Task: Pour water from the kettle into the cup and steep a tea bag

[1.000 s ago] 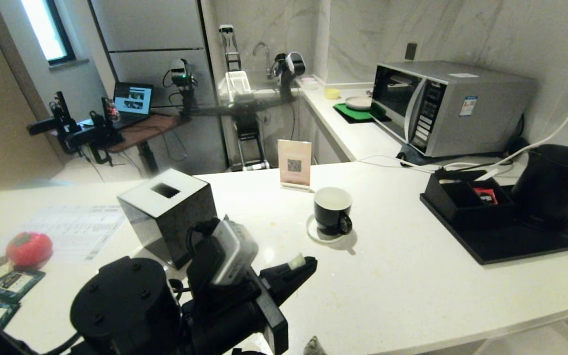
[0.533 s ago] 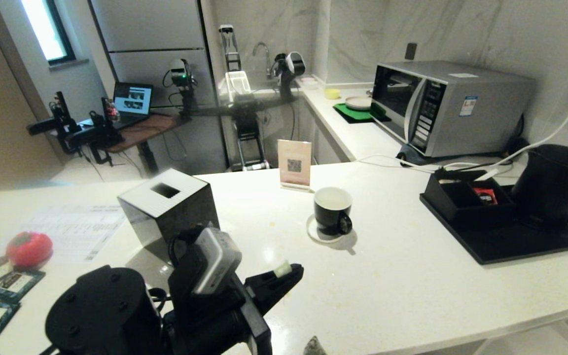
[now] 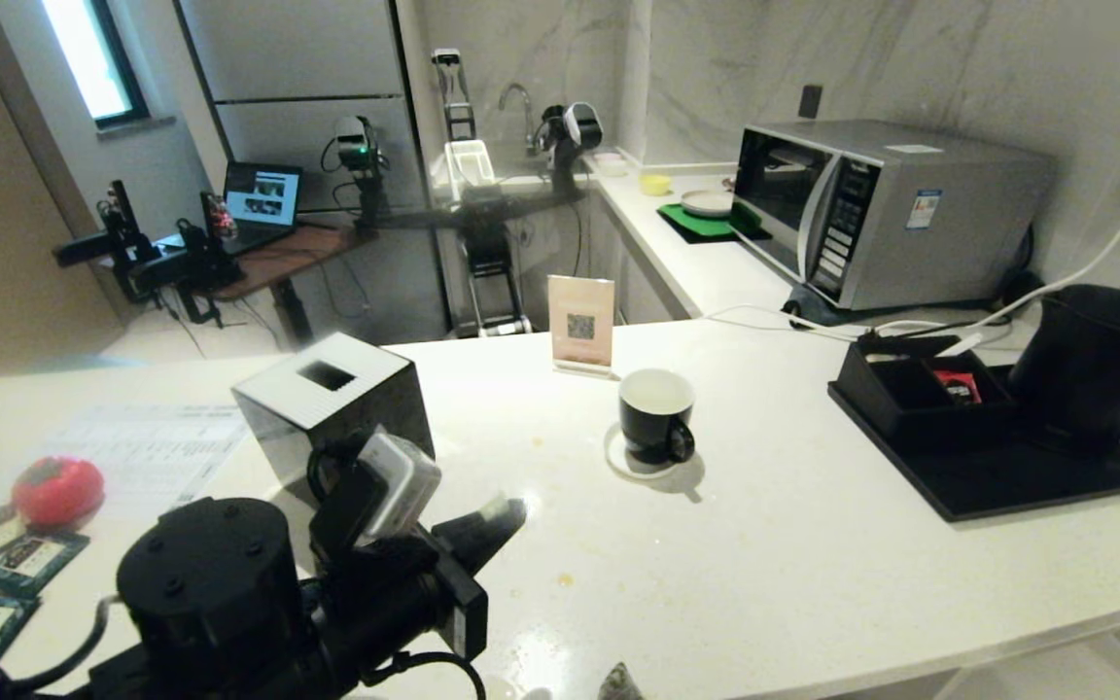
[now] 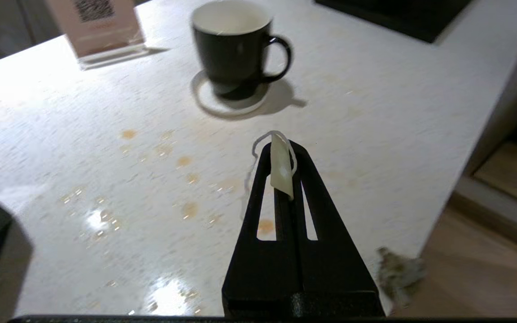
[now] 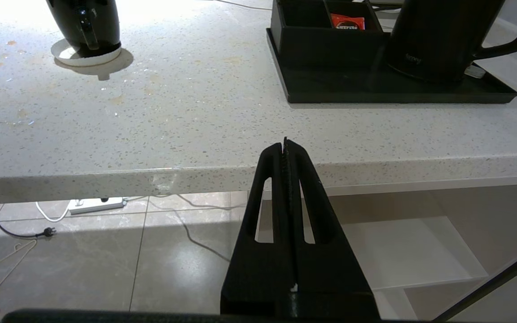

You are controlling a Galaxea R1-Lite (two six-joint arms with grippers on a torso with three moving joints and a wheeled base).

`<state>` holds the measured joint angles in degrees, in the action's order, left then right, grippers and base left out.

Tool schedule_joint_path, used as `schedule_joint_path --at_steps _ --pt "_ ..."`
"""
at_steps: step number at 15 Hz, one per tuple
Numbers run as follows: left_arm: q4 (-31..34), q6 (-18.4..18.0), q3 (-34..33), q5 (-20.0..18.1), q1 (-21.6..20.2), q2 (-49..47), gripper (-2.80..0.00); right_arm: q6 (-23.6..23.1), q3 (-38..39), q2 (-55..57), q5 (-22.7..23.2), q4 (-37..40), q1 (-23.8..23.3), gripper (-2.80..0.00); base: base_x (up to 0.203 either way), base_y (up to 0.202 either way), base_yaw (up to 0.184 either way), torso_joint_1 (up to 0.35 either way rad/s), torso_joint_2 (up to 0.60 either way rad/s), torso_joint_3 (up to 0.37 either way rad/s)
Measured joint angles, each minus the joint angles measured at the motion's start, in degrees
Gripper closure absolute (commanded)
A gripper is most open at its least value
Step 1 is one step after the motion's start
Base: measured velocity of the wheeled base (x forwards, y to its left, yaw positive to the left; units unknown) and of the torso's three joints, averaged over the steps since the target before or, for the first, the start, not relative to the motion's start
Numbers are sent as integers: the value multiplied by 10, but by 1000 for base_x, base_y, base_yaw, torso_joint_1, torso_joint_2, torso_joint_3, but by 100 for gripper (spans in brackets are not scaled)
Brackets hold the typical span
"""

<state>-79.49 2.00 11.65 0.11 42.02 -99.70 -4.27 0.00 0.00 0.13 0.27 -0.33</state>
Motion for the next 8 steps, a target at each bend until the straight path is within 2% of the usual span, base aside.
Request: schedule_joint_path --at_steps 4,5,8 --pt "-2 -1 -4 0 -11 -21 0 0 0 0 0 0 0 0 0 0 0 0 0 0" --pt "-3 -1 -4 -1 -12 -28 -280 0 0 0 0 0 0 0 0 0 0 0 0 0" --pt "-4 -2 -2 -2 -12 -46 -280 0 0 0 0 0 0 0 0 0 0 0 0 0"
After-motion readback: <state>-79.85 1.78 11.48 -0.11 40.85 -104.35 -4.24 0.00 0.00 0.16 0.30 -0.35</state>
